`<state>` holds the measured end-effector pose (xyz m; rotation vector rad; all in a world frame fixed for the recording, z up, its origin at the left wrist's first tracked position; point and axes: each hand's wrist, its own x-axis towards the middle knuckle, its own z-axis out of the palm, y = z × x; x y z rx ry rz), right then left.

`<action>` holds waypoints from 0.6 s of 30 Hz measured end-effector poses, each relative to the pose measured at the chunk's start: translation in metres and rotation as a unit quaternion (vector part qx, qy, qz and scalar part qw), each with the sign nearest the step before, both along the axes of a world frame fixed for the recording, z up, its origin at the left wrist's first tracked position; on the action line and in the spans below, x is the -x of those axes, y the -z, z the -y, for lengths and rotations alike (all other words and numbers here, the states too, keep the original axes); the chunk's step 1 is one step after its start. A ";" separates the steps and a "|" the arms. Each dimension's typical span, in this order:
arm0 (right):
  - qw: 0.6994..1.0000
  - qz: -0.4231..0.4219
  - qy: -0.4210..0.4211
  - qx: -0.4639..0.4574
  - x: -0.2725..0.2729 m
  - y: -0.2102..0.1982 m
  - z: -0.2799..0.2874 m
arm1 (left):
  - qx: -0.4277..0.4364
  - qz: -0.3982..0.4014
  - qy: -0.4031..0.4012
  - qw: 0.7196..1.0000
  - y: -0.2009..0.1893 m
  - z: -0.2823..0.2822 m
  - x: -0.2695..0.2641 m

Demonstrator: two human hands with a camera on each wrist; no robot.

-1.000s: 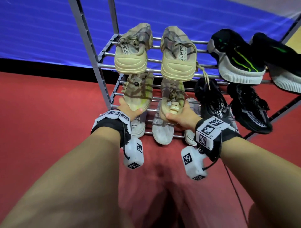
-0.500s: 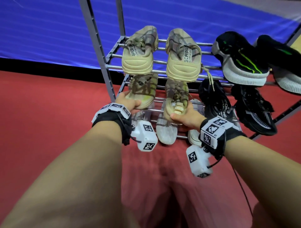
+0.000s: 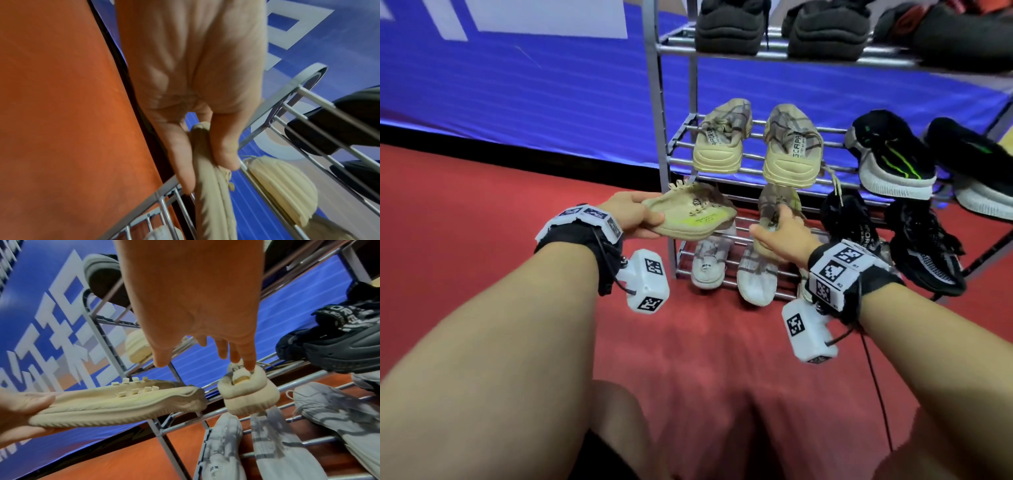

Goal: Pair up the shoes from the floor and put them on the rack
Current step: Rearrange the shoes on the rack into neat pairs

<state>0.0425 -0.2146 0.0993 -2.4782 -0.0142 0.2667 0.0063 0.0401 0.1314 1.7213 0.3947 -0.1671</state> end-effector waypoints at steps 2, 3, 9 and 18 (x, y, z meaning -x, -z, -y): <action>0.999 0.026 -0.029 -0.026 0.009 -0.009 -0.009 | -0.005 0.000 0.036 0.999 -0.012 -0.008 0.013; 0.998 0.035 -0.045 -0.041 0.014 -0.015 -0.013 | -0.010 0.000 0.055 0.998 -0.019 -0.011 0.019; 0.980 0.093 -0.136 -0.108 0.042 -0.045 -0.029 | -0.068 -0.002 0.183 0.981 -0.066 -0.026 0.056; 0.973 0.023 -0.178 -0.147 0.069 -0.060 -0.010 | -0.097 0.033 0.218 0.970 -0.102 -0.035 0.087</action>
